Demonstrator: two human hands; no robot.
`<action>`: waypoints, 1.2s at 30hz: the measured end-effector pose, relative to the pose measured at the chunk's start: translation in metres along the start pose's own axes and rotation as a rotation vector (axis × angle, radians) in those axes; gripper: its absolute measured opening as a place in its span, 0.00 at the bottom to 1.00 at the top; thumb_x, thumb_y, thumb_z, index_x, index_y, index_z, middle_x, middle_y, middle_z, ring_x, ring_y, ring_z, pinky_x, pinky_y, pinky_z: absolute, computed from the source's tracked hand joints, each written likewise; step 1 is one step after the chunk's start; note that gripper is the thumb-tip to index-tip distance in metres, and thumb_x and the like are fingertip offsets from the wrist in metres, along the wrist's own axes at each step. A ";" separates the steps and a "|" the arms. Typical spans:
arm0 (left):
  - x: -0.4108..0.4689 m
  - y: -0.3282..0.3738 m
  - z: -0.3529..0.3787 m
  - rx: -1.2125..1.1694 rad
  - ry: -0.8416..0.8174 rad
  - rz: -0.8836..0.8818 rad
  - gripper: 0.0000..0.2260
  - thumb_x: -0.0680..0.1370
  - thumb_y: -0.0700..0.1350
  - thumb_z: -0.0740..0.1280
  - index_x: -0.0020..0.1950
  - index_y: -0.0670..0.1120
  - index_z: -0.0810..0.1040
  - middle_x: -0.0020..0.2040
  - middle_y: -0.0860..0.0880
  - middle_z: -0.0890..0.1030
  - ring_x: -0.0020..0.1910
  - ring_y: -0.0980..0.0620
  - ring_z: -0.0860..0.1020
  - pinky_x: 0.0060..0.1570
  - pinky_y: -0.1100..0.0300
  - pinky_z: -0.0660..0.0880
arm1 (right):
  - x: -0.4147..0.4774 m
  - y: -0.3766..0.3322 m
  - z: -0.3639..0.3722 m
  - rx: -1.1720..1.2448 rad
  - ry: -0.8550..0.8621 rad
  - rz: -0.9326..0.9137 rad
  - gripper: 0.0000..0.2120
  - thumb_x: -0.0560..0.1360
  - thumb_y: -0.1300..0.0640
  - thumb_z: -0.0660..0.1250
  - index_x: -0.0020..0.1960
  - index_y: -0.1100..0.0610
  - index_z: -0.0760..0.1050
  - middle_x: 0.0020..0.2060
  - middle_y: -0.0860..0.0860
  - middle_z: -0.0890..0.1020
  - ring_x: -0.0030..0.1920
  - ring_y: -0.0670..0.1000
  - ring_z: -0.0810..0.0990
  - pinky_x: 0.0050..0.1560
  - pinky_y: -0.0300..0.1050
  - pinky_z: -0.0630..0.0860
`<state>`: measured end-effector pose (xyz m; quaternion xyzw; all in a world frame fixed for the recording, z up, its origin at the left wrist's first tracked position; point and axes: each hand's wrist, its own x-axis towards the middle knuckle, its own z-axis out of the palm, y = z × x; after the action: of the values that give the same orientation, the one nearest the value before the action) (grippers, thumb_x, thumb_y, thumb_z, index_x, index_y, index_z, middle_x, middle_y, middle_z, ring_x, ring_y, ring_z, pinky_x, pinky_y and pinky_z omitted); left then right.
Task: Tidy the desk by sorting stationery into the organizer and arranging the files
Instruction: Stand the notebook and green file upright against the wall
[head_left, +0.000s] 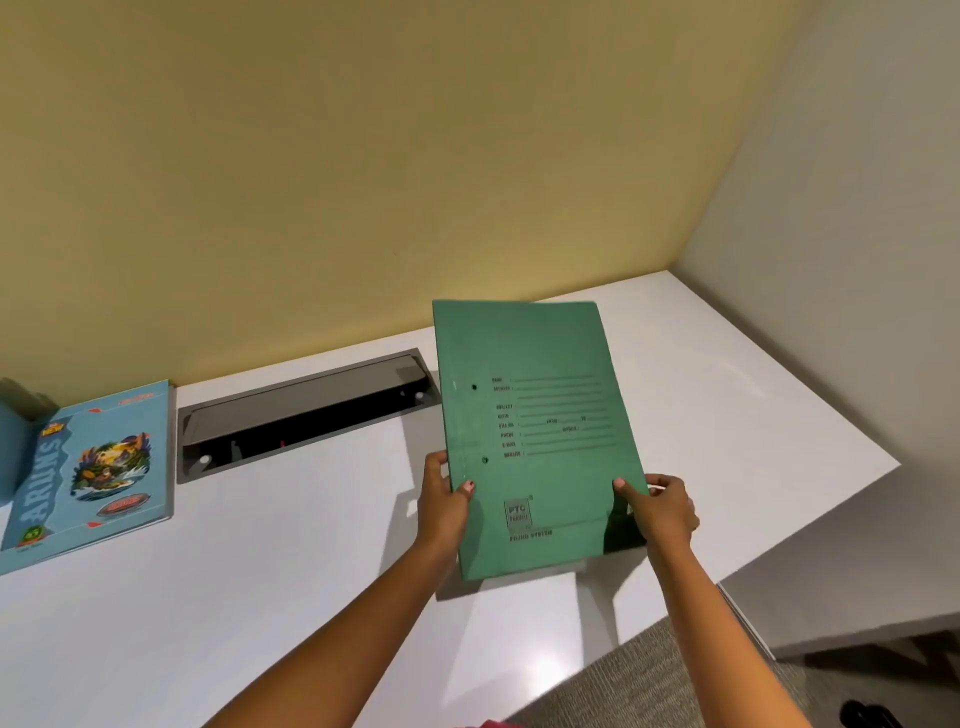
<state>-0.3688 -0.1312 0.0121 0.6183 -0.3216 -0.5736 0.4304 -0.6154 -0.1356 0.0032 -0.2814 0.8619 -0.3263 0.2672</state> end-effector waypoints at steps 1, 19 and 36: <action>0.005 0.011 0.004 -0.025 0.008 0.021 0.11 0.80 0.35 0.58 0.59 0.50 0.66 0.51 0.48 0.80 0.48 0.46 0.81 0.44 0.53 0.79 | 0.001 -0.007 0.000 0.030 0.037 0.009 0.27 0.67 0.50 0.76 0.59 0.60 0.70 0.55 0.60 0.77 0.60 0.63 0.72 0.61 0.56 0.70; 0.087 0.032 0.022 0.177 0.030 0.075 0.21 0.75 0.35 0.64 0.67 0.50 0.73 0.59 0.48 0.80 0.51 0.48 0.80 0.49 0.58 0.77 | 0.082 -0.059 0.077 0.646 -0.109 0.281 0.26 0.69 0.71 0.69 0.63 0.55 0.66 0.57 0.61 0.77 0.50 0.63 0.79 0.45 0.57 0.80; 0.130 -0.005 0.013 0.387 0.085 0.054 0.24 0.78 0.37 0.61 0.74 0.48 0.64 0.63 0.48 0.69 0.54 0.53 0.71 0.50 0.65 0.70 | 0.094 -0.064 0.121 0.123 -0.076 0.254 0.29 0.71 0.62 0.72 0.65 0.66 0.60 0.62 0.66 0.72 0.63 0.65 0.72 0.59 0.55 0.71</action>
<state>-0.3643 -0.2469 -0.0483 0.7042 -0.4239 -0.4628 0.3319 -0.5835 -0.2878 -0.0546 -0.1653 0.8583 -0.3311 0.3555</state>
